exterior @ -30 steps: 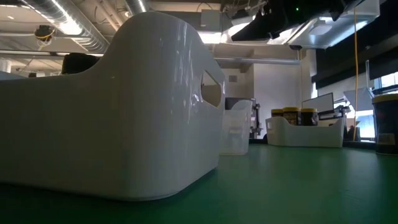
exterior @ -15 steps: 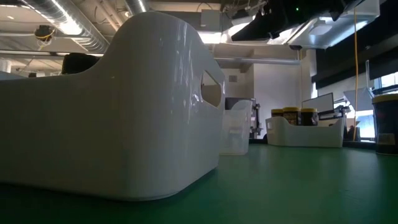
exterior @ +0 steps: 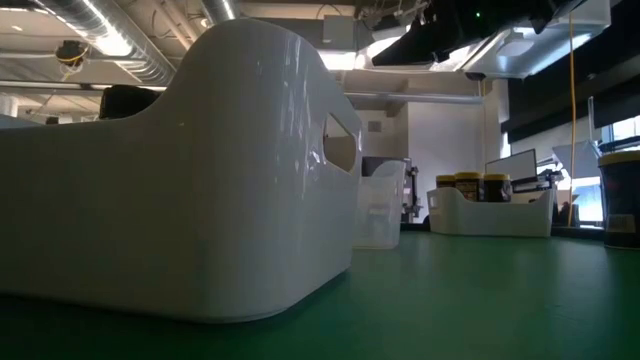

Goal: Sort spices by type
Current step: Put the light brown seasoning bottle into the bottom transparent bin

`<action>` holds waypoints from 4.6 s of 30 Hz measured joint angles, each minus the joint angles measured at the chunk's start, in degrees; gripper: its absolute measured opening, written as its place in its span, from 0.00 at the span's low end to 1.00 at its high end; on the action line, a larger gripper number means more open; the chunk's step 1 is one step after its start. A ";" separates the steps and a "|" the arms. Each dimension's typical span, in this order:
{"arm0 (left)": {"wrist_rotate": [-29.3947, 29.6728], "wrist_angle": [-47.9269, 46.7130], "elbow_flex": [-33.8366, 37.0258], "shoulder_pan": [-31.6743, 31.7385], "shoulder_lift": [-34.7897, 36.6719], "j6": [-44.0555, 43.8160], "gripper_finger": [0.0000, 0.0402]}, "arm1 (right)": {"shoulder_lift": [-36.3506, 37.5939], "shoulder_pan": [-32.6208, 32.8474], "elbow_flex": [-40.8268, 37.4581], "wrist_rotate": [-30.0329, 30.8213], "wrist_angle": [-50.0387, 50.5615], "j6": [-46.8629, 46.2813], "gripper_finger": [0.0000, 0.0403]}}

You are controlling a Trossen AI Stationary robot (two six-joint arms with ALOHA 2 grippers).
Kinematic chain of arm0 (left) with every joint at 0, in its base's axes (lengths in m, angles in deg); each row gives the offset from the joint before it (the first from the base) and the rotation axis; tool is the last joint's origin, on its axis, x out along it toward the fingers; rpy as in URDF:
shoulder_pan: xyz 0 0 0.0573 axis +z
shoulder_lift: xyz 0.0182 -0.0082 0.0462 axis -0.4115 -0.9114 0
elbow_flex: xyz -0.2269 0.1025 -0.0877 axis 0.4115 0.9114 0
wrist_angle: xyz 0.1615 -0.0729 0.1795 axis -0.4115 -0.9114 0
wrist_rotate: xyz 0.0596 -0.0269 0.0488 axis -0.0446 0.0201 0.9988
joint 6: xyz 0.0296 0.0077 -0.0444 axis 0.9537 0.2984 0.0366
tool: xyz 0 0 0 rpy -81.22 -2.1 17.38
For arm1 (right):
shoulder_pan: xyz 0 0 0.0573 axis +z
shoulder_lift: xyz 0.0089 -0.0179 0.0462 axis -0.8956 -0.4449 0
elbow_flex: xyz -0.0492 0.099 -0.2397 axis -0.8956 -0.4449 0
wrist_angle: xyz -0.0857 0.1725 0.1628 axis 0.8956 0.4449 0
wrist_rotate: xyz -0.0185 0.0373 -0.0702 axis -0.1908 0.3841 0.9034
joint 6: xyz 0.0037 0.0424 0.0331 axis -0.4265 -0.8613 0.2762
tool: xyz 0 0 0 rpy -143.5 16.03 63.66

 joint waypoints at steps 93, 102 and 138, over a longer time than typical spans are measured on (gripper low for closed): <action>23.94 12.70 -2.11 30.37 13.43 35.48 0.45 | -2.12 0.00 0.00 0.48 -2.71 0.13 0.05; 21.04 17.77 -7.48 39.02 7.33 49.85 0.45 | -2.12 0.00 0.00 1.11 -2.50 0.09 0.05; 14.17 20.22 -19.14 49.91 -22.57 58.26 0.53 | -2.12 0.00 0.00 1.14 -2.44 0.06 0.05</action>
